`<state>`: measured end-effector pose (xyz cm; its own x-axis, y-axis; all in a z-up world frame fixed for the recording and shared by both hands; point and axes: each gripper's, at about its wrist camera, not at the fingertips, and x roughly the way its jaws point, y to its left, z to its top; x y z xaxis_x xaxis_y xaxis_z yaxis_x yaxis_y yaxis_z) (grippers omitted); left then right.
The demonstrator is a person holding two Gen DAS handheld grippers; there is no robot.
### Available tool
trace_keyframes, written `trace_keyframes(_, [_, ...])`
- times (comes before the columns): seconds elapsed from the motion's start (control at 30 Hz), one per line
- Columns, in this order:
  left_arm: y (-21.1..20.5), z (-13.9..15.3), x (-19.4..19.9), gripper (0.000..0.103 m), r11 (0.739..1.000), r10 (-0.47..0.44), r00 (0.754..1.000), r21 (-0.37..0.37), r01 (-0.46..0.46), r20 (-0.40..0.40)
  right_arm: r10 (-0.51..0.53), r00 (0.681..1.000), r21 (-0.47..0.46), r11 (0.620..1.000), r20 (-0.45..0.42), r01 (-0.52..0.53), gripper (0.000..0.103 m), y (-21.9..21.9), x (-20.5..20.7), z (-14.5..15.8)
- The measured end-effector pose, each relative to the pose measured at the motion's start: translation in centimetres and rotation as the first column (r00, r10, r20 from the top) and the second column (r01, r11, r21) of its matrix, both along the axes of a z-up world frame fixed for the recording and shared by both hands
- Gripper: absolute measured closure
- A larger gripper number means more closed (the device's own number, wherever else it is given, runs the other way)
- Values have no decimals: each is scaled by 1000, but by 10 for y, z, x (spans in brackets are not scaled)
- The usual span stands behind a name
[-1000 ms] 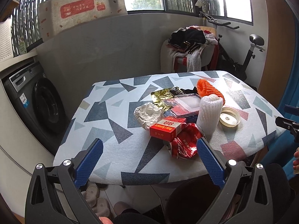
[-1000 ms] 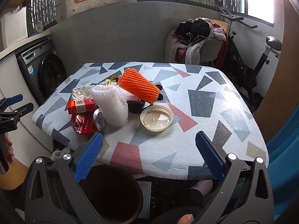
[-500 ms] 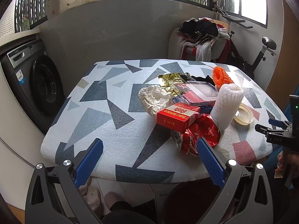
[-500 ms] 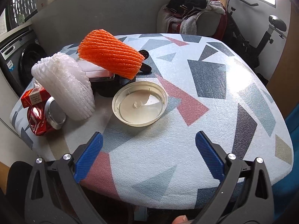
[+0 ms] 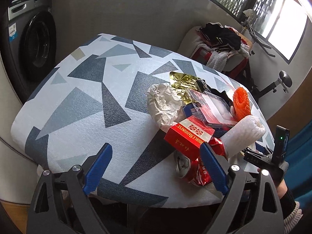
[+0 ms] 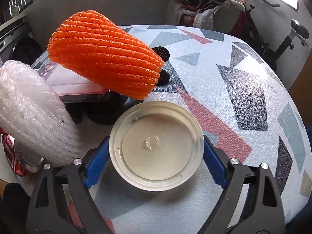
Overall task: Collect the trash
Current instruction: 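Grasp the white candle tin lid with the right gripper while the left grasps the red cigarette box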
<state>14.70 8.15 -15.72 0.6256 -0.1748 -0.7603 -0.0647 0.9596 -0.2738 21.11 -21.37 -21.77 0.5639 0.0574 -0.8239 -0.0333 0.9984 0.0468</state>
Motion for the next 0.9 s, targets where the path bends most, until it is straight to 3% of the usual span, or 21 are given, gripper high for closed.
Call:
trace_keyframes(0.2, [18, -20, 26, 35, 968, 24, 996, -248, -44, -86, -83, 991, 86, 994, 106, 74, 17, -18, -19, 10])
trace_keyframes(0.3, [27, -33, 36, 43, 901, 42, 990, -423, -97, -137, -85, 985, 75, 994, 151, 74, 17, -17, -30, 14])
trace_keyframes(0.37, [29, -41, 43, 49, 855, 43, 983, -502, -130, -180, -87, 985, 83, 994, 151, 75, 17, -18, -33, 14])
trace_keyframes(0.5, [24, -44, 50, 55, 860, 59, 979, -488, -149, -195, -86, 984, 91, 993, 158, 72, 17, -19, -33, 14])
trace_keyframes(0.7, [17, -60, 47, 60, 839, 70, 970, -513, -185, -234, -68, 983, 90, 995, 172, 53, 17, -15, -41, 14])
trace_keyframes(0.77, [17, -59, 48, 68, 838, 78, 973, -515, -181, -216, -78, 981, 95, 994, 177, 61, 17, -17, -42, 15])
trace_keyframes(0.9, [5, -32, 46, 77, 903, 61, 990, -416, -108, -125, -80, 980, 84, 994, 184, 65, 17, -20, -49, 25])
